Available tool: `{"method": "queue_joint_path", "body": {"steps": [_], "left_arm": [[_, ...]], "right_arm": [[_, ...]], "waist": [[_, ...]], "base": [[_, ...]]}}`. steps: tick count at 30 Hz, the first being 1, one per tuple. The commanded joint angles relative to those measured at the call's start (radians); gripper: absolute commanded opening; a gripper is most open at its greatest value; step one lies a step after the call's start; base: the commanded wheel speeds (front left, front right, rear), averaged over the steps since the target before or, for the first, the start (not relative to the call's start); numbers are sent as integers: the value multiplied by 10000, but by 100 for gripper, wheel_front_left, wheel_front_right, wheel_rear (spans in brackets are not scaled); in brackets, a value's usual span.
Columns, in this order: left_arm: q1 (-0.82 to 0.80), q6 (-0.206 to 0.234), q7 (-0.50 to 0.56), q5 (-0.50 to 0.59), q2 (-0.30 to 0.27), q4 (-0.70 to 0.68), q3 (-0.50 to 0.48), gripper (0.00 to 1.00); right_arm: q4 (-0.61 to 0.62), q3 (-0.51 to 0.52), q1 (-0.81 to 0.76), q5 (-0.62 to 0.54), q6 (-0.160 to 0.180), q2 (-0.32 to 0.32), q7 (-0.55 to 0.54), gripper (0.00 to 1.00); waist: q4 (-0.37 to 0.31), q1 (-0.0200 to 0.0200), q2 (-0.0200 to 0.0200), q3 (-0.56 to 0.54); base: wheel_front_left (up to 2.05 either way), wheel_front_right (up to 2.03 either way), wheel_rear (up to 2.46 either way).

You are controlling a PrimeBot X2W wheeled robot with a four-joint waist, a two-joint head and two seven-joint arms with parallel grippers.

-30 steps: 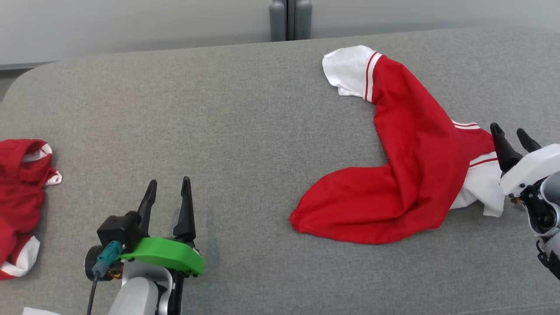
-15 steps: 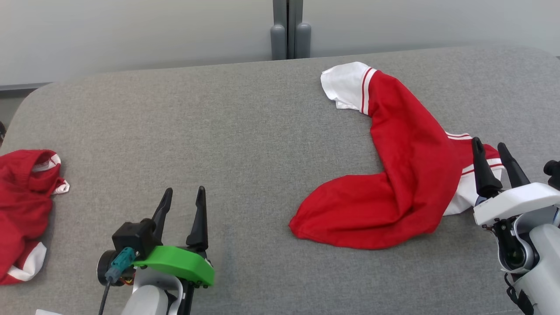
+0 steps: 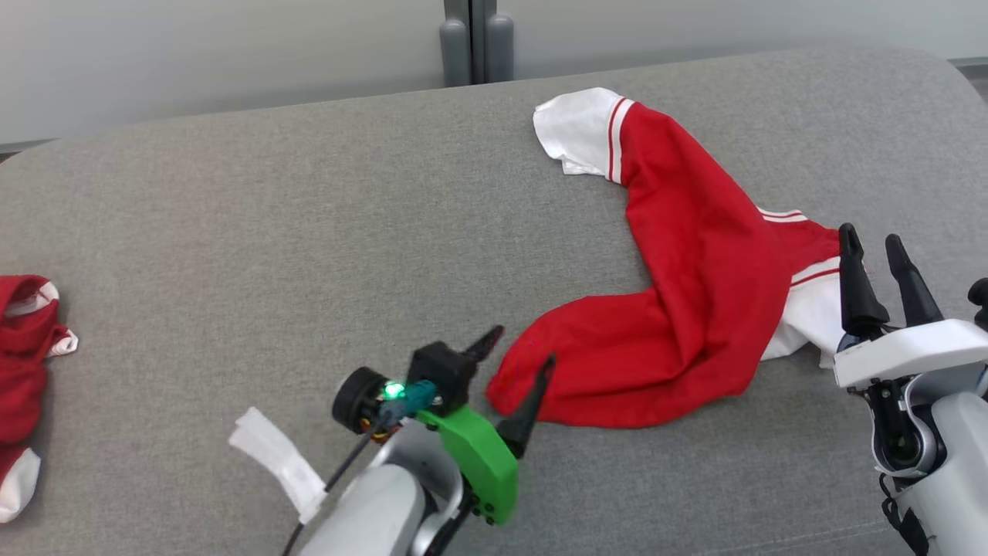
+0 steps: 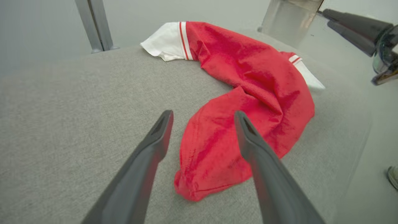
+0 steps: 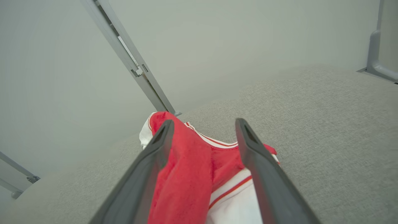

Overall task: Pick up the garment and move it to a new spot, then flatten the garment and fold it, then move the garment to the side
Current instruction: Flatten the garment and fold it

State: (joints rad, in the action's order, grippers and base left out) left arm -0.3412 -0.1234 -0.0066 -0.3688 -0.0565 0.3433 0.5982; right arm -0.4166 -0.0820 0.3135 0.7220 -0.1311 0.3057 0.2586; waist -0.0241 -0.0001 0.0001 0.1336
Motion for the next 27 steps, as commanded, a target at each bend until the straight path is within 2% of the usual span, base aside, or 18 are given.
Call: {"method": "queue_joint_path", "body": {"steps": [1,7,15,18,20,21,22,23,27], "left_arm": [[-216,-52,262,-38,-28,11,469,100],[-810,-68,1469,390,-135,694,1953,100],[-1747,120,2277,1546,-425,2015,2857,100],[-1863,89,2544,1750,-400,2485,3181,100],[-1981,218,2669,1943,-397,2756,3340,99],[-1988,278,2667,1974,-398,2831,3346,75],[-2032,343,2633,1988,-392,2943,3352,33],[-2064,373,2604,1988,-387,3012,3364,0],[-2073,374,2329,1735,-289,3033,3256,0]], "right_arm": [[85,156,-56,-90,7,-11,67,100],[265,618,-17,-234,7,-36,60,100],[361,843,-52,-270,5,-171,69,100],[344,875,-38,-295,7,-208,70,100],[324,895,-45,-313,7,-238,71,100],[305,900,-46,-321,5,-247,71,100],[273,903,-42,-331,7,-263,72,100],[253,901,-40,-331,7,-275,72,100],[179,894,-80,-329,7,-322,73,100]], "waist": [[-316,1,-1,255],[-780,1,-1,600],[-1067,1,-1,809],[-1091,1,-1,833],[-1090,1,-1,829],[-1089,1,-1,822],[-1081,1,-1,806],[-1072,1,-1,792],[-1022,1,-1,690]], "base": [[0,0,0],[0,0,0],[0,0,0],[0,0,0],[0,0,0],[0,0,0],[0,0,0],[0,0,0],[0,0,0]]}}
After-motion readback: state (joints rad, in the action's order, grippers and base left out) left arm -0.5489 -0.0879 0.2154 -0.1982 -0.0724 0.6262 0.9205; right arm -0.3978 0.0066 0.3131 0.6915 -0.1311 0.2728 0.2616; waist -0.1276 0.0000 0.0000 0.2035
